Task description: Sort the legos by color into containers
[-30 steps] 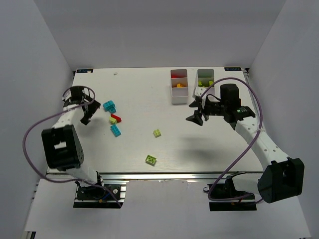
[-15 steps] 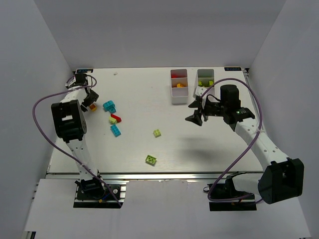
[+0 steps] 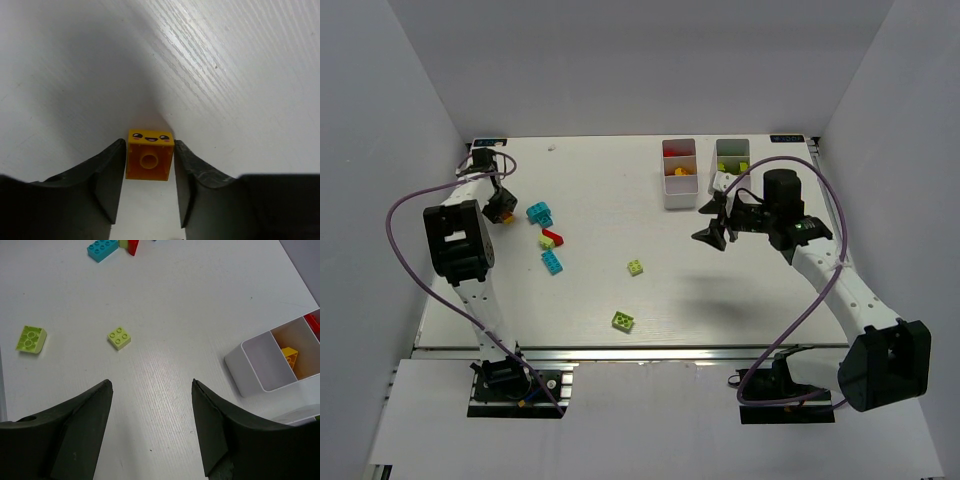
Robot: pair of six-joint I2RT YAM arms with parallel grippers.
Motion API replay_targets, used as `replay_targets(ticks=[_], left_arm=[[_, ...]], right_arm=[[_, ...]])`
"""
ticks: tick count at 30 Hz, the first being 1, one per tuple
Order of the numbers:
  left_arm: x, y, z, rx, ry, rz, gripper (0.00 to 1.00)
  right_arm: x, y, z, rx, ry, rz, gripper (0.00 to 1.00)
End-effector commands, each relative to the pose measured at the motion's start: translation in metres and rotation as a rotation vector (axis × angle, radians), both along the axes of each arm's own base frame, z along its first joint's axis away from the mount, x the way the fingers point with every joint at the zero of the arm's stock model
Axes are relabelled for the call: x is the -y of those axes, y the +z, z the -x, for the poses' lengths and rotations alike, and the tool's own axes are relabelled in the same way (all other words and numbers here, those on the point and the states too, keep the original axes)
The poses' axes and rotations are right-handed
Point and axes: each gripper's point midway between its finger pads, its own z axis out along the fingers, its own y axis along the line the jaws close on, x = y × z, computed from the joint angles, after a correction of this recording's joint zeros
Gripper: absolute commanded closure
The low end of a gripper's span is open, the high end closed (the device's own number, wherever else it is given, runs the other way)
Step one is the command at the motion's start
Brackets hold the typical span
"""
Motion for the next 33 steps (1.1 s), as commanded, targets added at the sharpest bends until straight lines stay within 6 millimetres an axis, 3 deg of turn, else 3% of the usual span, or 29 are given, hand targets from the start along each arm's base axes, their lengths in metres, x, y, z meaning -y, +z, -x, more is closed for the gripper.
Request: replay_targets(ticks=[1, 3, 6, 7, 8, 11, 12, 14, 15, 17, 18, 20, 21, 22, 23, 24, 25, 26, 29, 31, 32, 33], left_arm=[[0.008, -0.005, 0.002, -0.023, -0.034, 0.027, 0.49], [0.009, -0.004, 0.003, -0.019, -0.035, 0.035, 0.57], [0.011, 0.014, -0.001, 0.026, -0.039, 0.033, 0.75], [0.012, 0.023, -0.004, 0.050, -0.042, 0.028, 0.82], [0.014, 0.046, -0.006, 0.100, -0.046, 0.018, 0.85], [0.045, 0.078, -0.009, 0.210, -0.106, 0.043, 0.92], [0.080, 0.096, -0.004, 0.262, -0.181, 0.081, 0.93], [0.122, 0.119, -0.012, 0.371, -0.272, 0.115, 0.94], [0.179, 0.136, -0.011, 0.442, -0.395, 0.177, 0.95], [0.232, 0.148, -0.007, 0.498, -0.498, 0.273, 0.95], [0.275, 0.158, -0.008, 0.562, -0.590, 0.330, 0.96], [0.324, 0.167, -0.001, 0.594, -0.693, 0.438, 0.97], [0.361, 0.162, 0.002, 0.595, -0.762, 0.480, 0.97], [0.381, 0.162, 0.004, 0.592, -0.804, 0.498, 0.97], [0.400, 0.183, -0.004, 0.641, -0.844, 0.511, 0.97], [0.428, 0.185, 0.001, 0.646, -0.903, 0.529, 0.96], [0.444, 0.166, -0.004, 0.611, -0.924, 0.532, 0.96], [0.459, 0.190, -0.014, 0.670, -0.948, 0.534, 0.96], [0.495, 0.193, -0.030, 0.699, -0.985, 0.521, 0.93], [0.501, 0.192, -0.041, 0.714, -0.968, 0.505, 0.92], [0.502, 0.180, -0.049, 0.705, -0.949, 0.495, 0.92], [0.503, 0.189, -0.057, 0.737, -0.927, 0.482, 0.91]], right_arm=[[0.001, 0.012, 0.001, 0.046, -0.006, -0.020, 0.31], [0.001, 0.013, 0.003, 0.052, -0.007, -0.020, 0.31], [0.003, 0.015, 0.005, 0.061, -0.008, -0.021, 0.31], [0.002, 0.015, 0.007, 0.061, -0.005, -0.022, 0.31], [0.003, 0.016, 0.007, 0.067, -0.007, -0.022, 0.33], [0.006, 0.025, 0.001, 0.071, -0.066, -0.048, 0.48], [0.011, 0.029, -0.003, 0.077, -0.096, -0.060, 0.70], [0.018, 0.040, -0.011, 0.078, -0.174, -0.099, 1.00], [0.025, 0.043, -0.018, 0.081, -0.216, -0.110, 1.00], [0.036, 0.051, -0.027, 0.095, -0.300, -0.139, 1.00], [0.044, 0.052, -0.033, 0.097, -0.345, -0.141, 1.00], [0.056, 0.051, -0.039, 0.096, -0.409, -0.141, 1.00], [0.064, 0.049, -0.042, 0.094, -0.434, -0.140, 1.00], [0.067, 0.048, -0.042, 0.088, -0.446, -0.140, 1.00], [0.070, 0.049, -0.041, 0.086, -0.454, -0.147, 1.00], [0.075, 0.045, -0.041, 0.077, -0.469, -0.145, 1.00], [0.077, 0.044, -0.040, 0.073, -0.473, -0.147, 1.00], [0.078, 0.046, -0.038, 0.074, -0.475, -0.153, 1.00], [0.085, 0.046, -0.036, 0.075, -0.493, -0.157, 1.00], [0.087, 0.045, -0.034, 0.074, -0.496, -0.156, 1.00], [0.088, 0.045, -0.033, 0.077, -0.499, -0.157, 1.00], [0.089, 0.044, -0.032, 0.072, -0.498, -0.157, 1.00]])
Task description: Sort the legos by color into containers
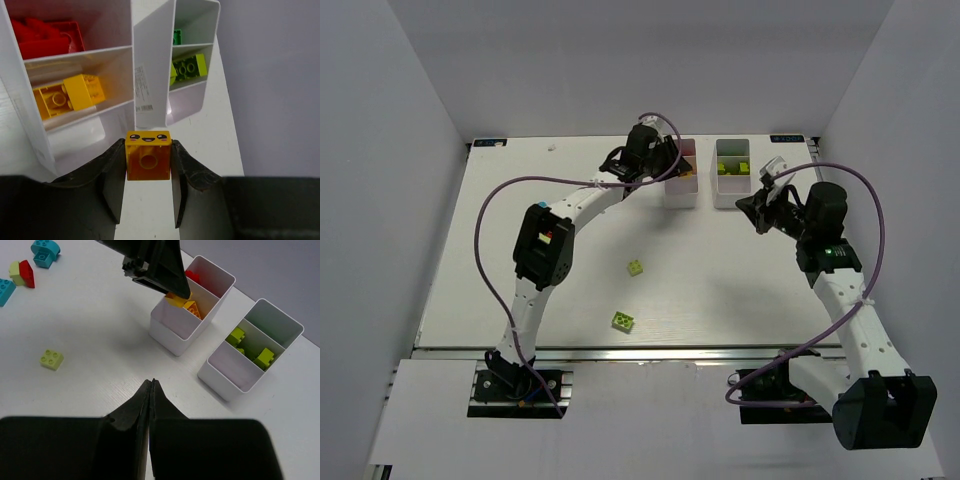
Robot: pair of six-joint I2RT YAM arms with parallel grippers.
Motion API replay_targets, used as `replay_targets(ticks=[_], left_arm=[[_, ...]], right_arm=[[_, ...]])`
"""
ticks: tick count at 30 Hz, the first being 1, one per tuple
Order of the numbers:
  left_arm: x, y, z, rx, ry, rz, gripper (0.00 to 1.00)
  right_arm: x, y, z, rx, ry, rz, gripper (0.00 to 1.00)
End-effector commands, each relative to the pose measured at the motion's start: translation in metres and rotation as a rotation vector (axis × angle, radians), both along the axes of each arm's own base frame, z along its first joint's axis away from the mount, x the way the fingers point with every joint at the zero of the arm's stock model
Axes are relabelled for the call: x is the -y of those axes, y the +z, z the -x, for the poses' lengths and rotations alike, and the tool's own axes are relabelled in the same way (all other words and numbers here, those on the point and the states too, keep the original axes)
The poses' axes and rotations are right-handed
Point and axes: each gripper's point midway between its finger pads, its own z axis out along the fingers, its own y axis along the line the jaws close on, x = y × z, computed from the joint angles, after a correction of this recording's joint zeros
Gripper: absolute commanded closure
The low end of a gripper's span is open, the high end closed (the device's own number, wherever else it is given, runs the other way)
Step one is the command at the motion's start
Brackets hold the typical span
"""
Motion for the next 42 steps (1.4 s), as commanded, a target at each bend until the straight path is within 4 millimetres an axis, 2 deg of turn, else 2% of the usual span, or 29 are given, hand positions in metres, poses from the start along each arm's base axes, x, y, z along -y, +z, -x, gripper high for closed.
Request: replay_targets(ticks=[1, 8, 9, 13, 20, 24, 29, 36, 38, 40, 41, 42], left_arm=[[-0.005, 0.040, -0.027, 0.099, 0.089, 0.028, 0.91], [-0.017, 0.033, -0.055, 0.160, 0.218, -0.044, 0.83], [-0.020, 0.026, -0.059, 0.153, 0.238, -0.062, 0.82], [-0.017, 0.022, -0.067, 0.159, 0.252, -0.072, 0.78], [-0.013, 0.003, -0.067, 0.129, 0.259, -0.103, 0.71], [-0.014, -0.003, -0.067, 0.125, 0.273, -0.118, 0.61], [-0.015, 0.001, -0.070, 0.138, 0.290, -0.127, 0.44], [-0.014, 0.012, -0.069, 0.152, 0.292, -0.120, 0.39], [-0.014, 0.020, -0.067, 0.160, 0.293, -0.113, 0.39], [-0.014, 0.041, -0.063, 0.189, 0.292, -0.095, 0.40], [-0.016, 0.049, -0.061, 0.200, 0.296, -0.093, 0.42], [-0.018, 0.059, -0.058, 0.213, 0.301, -0.088, 0.44]], right_arm=[[0.004, 0.010, 0.003, 0.036, -0.012, -0.018, 1.00], [0.004, 0.008, 0.004, 0.027, -0.008, -0.030, 1.00], [0.004, 0.008, 0.004, 0.025, -0.007, -0.032, 1.00], [0.004, 0.008, 0.004, 0.027, -0.004, -0.032, 1.00], [0.006, 0.008, 0.005, 0.027, -0.009, -0.034, 1.00], [0.006, 0.010, 0.005, 0.031, -0.009, -0.033, 1.00], [0.006, 0.011, 0.005, 0.033, -0.006, -0.033, 1.00], [0.004, 0.011, 0.007, 0.036, 0.008, -0.028, 1.00], [0.003, 0.012, 0.008, 0.039, 0.020, -0.025, 1.00], [0.000, 0.014, 0.010, 0.059, 0.053, -0.004, 1.00], [-0.004, 0.008, 0.018, 0.035, 0.101, -0.001, 1.00], [-0.008, 0.007, 0.022, 0.032, 0.139, 0.006, 0.88]])
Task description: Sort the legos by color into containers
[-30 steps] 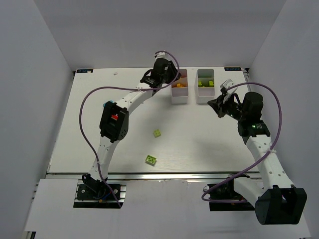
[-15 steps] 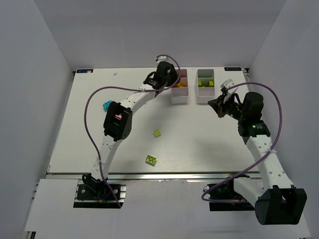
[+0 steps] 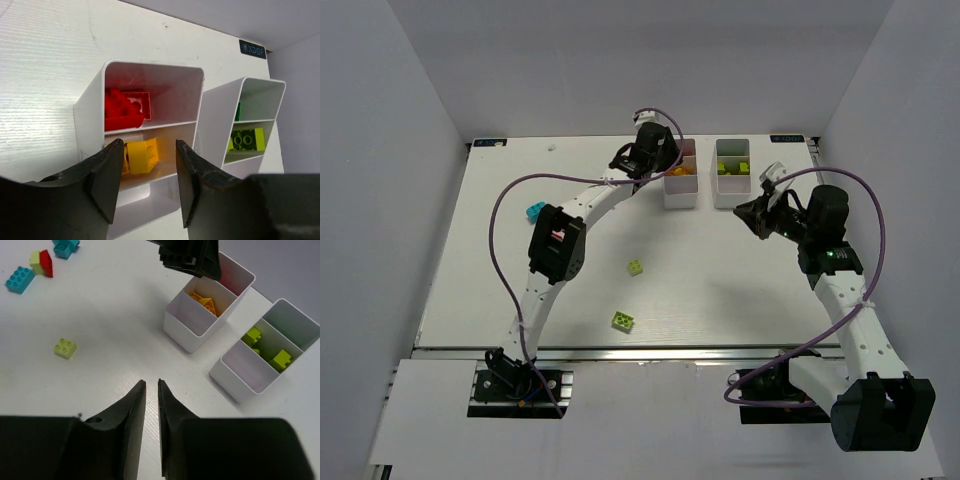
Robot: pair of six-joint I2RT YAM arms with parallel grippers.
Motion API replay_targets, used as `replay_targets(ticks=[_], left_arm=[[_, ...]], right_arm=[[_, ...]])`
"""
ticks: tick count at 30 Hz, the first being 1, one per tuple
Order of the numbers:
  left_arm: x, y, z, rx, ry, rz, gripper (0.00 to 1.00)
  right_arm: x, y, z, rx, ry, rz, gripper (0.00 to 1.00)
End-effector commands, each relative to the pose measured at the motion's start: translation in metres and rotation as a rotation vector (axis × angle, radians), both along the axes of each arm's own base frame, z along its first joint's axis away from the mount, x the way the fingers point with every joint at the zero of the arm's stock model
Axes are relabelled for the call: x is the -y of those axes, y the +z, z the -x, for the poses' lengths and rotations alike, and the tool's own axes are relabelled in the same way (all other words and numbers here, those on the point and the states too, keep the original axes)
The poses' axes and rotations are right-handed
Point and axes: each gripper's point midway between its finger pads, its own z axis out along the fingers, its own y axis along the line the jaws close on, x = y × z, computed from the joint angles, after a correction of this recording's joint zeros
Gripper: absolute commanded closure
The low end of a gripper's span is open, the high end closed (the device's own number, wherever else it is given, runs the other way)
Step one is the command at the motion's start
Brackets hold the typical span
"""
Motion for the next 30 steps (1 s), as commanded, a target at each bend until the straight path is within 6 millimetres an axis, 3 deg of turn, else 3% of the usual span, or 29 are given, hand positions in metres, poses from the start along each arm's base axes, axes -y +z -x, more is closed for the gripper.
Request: replay_targets(ticks=[1, 2, 3, 4, 6, 7, 9, 10, 11, 12, 14, 15, 16, 18, 19, 20, 23, 30], left_arm=[[-0.010, 0.100, 0.018, 0.141, 0.012, 0.051, 0.45], [-0.016, 0.109, 0.022, 0.156, 0.019, 0.046, 0.49], [-0.028, 0.145, 0.032, 0.207, 0.031, 0.061, 0.52], [-0.037, 0.129, 0.040, 0.182, 0.038, 0.033, 0.55], [-0.062, 0.136, 0.052, 0.181, 0.065, 0.027, 0.63], [-0.081, 0.138, 0.072, 0.168, 0.076, 0.025, 0.64], [-0.119, 0.135, 0.083, 0.140, 0.120, 0.036, 0.60], [-0.140, 0.129, 0.107, 0.112, 0.123, 0.036, 0.56], [-0.157, 0.125, 0.116, 0.093, 0.141, 0.040, 0.49], [-0.185, 0.118, 0.120, 0.062, 0.186, 0.040, 0.40], [-0.219, 0.107, 0.151, 0.024, 0.214, 0.032, 0.32], [-0.231, 0.103, 0.161, 0.007, 0.227, 0.022, 0.30], [-0.253, 0.093, 0.170, -0.022, 0.257, -0.007, 0.25], [-0.275, 0.087, 0.197, -0.028, 0.288, -0.034, 0.19], [-0.288, 0.081, 0.207, -0.045, 0.313, -0.058, 0.15], [-0.296, 0.077, 0.215, -0.050, 0.333, -0.068, 0.10], [-0.316, 0.067, 0.240, -0.066, 0.379, -0.080, 0.08], [-0.331, 0.037, 0.276, -0.140, 0.445, -0.068, 0.05]], right_arm=[[-0.013, 0.010, 0.016, 0.073, 0.154, 0.044, 0.76], [-0.022, 0.003, 0.029, 0.028, 0.252, 0.034, 0.54], [-0.027, 0.000, 0.036, 0.024, 0.310, 0.036, 0.48], [-0.030, -0.002, 0.040, 0.061, 0.373, 0.065, 0.43], [-0.039, -0.010, 0.053, 0.027, 0.459, 0.047, 0.35], [-0.040, -0.013, 0.051, 0.025, 0.462, 0.055, 0.34], [-0.044, -0.016, 0.045, 0.005, 0.460, 0.067, 0.33], [-0.046, -0.017, 0.042, -0.007, 0.452, 0.073, 0.33], [-0.045, -0.024, 0.034, -0.054, 0.407, 0.087, 0.33], [-0.052, -0.019, 0.030, -0.053, 0.407, 0.096, 0.34], [-0.053, -0.028, 0.015, -0.093, 0.336, 0.145, 0.35], [-0.063, -0.029, 0.015, -0.121, 0.325, 0.150, 0.37], [-0.066, -0.023, 0.006, -0.111, 0.294, 0.160, 0.37], [-0.072, -0.032, -0.007, -0.151, 0.228, 0.199, 0.38], [-0.076, -0.021, -0.015, -0.162, 0.192, 0.182, 0.38], [-0.078, -0.031, -0.022, -0.211, 0.168, 0.198, 0.38], [-0.099, -0.040, -0.030, -0.313, 0.118, 0.207, 0.36], [-0.166, -0.075, -0.006, -0.483, 0.221, 0.251, 0.28]])
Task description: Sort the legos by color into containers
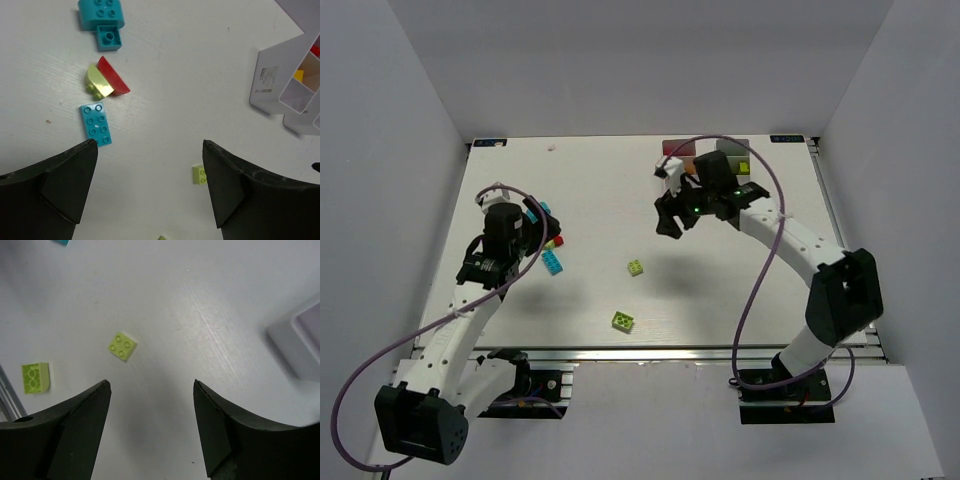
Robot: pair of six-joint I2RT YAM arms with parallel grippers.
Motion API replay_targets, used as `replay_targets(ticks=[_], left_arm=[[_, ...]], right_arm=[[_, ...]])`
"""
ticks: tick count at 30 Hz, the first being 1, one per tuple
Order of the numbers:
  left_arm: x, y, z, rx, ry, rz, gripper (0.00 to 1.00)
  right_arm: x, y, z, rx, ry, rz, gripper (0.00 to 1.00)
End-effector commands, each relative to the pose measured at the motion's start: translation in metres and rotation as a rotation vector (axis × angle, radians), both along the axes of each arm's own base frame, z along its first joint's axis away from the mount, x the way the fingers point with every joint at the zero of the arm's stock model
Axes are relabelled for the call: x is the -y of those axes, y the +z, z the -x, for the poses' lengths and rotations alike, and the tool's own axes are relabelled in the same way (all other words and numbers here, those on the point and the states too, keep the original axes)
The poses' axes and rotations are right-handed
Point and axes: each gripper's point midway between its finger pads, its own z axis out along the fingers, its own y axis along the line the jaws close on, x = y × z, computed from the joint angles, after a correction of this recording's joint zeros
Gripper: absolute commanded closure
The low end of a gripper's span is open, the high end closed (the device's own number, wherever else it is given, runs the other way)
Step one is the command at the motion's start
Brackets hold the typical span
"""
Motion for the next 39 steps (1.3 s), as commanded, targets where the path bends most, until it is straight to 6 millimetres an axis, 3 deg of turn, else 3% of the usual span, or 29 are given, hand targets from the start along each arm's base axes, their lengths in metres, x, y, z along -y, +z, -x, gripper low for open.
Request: replay_targets(ticks=[1, 5, 9, 18, 19, 21, 26, 35, 37, 39], left_arm=[[-0.010, -0.014, 0.018, -0.046, 0.047, -0.006, 0.05], [-0.013, -0.029, 0.020, -0.094, 0.020, -0.056, 0.02], [-0.012, -0.052, 0.002, -0.214, -0.039, -0.143, 0.03], [-0.028, -0.085, -0.050, -0.379, 0.110, -0.048, 0.02], [-0.029, -0.099, -0.053, -0.420, 0.116, -0.043, 0.02], [-0.034, -0.109, -0.059, -0.448, 0.132, -0.021, 0.02], [-0.029, -0.131, -0.082, -0.503, 0.121, 0.003, 0.03], [-0.029, -0.161, -0.090, -0.599, 0.121, -0.011, 0.19], [-0.028, -0.163, -0.088, -0.607, 0.116, -0.011, 0.25], [-0.027, -0.162, -0.085, -0.605, 0.111, -0.003, 0.37]], right_arm=[[-0.019, -0.006, 0.014, -0.069, 0.004, 0.023, 0.28], [-0.046, -0.015, 0.035, -0.106, 0.256, -0.007, 0.26], [-0.057, 0.004, 0.035, -0.080, 0.333, -0.057, 0.26], [-0.046, 0.017, 0.037, -0.004, 0.310, -0.064, 0.24], [-0.044, 0.016, 0.038, -0.006, 0.306, -0.065, 0.23], [-0.041, 0.018, 0.041, 0.001, 0.302, -0.071, 0.23], [-0.035, 0.025, 0.039, 0.014, 0.280, -0.089, 0.23], [-0.030, 0.037, 0.030, 0.030, 0.249, -0.127, 0.22], [-0.029, 0.040, 0.030, 0.033, 0.245, -0.133, 0.22], [-0.028, 0.041, 0.030, 0.036, 0.244, -0.137, 0.22]])
